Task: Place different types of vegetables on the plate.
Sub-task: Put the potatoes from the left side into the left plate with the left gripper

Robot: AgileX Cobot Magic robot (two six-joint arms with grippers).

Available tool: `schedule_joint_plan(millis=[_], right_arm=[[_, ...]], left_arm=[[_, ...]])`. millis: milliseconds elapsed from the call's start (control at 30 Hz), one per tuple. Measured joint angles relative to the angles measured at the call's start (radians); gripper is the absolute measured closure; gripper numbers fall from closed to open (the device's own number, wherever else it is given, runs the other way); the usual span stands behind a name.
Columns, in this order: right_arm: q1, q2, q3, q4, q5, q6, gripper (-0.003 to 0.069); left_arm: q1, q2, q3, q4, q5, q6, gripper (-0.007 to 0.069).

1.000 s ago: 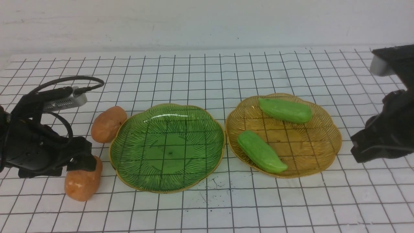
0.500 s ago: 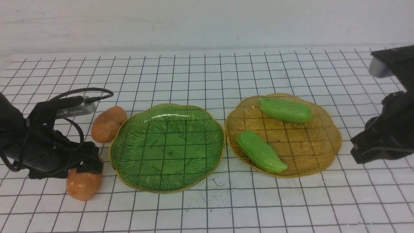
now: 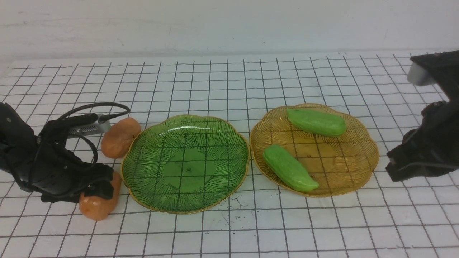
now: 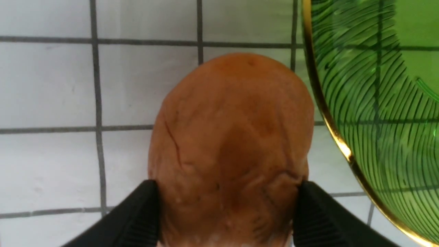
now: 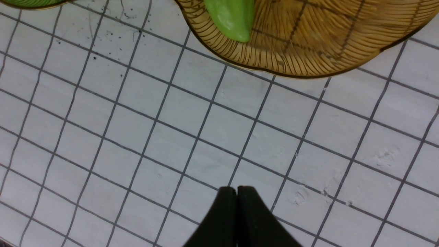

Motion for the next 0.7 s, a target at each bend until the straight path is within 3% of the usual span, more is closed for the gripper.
schedule_joint_plan(millis=[233, 400, 567, 700], right_arm=[[0.0, 0.0, 0.0, 0.0, 0.0, 0.0, 0.0674], [0.0, 0.0, 0.0, 0.005, 0.0, -0.001, 0.0674], [0.0, 0.0, 0.0, 0.008, 0.0, -0.001, 0.0674], [0.0, 0.0, 0.0, 0.008, 0.0, -0.001, 0.0674]], left_arm=[[0.001, -0.071, -0.129, 0.025, 0.16, -0.06, 0.0182], [0.0, -0.132, -0.283, -0.101, 0.308, -0.1, 0.0182], [-0.062, -0.094, -0.35, -0.228, 0.312, -0.105, 0.0181], [-0.128, -0.015, -0.39, -0.262, 0.303, -0.106, 0.0181]])
